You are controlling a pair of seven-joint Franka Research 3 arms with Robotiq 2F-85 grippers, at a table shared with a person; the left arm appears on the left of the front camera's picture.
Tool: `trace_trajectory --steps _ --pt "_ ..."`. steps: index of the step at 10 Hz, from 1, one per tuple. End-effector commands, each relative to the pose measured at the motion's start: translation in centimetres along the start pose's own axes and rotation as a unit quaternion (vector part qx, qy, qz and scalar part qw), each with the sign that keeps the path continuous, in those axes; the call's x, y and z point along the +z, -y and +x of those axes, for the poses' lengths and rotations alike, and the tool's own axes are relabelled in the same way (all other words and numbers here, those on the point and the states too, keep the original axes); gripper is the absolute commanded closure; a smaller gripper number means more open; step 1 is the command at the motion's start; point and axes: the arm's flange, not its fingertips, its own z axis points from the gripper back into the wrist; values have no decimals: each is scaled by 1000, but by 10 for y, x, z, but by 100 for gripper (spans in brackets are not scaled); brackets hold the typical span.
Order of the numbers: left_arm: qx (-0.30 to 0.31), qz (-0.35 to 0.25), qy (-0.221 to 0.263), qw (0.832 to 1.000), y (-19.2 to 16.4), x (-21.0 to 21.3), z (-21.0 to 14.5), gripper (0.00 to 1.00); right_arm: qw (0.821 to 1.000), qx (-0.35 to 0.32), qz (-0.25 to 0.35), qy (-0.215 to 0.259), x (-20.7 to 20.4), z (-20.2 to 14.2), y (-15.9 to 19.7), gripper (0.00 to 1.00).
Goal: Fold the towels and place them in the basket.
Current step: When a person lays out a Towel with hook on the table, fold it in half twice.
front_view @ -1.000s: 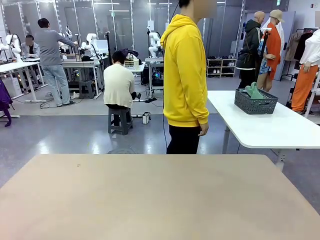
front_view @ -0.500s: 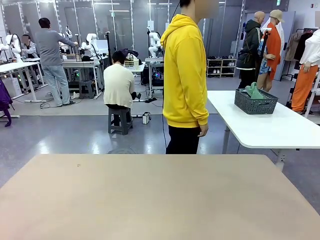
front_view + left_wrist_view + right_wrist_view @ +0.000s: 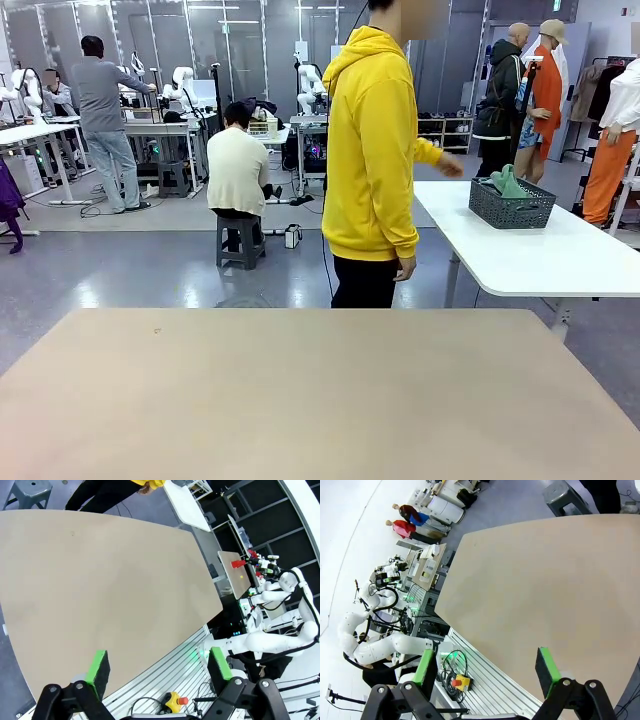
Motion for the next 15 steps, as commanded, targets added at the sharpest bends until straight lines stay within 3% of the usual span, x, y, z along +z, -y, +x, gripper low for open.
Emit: trace_trajectory --steps 1,15 --pt "-6 -4 1 1000 2 2 2 0 1000 8 4 0 1 0 0 0" --pt "-6 -4 1 1000 2 2 2 0 1000 8 4 0 1 0 0 0"
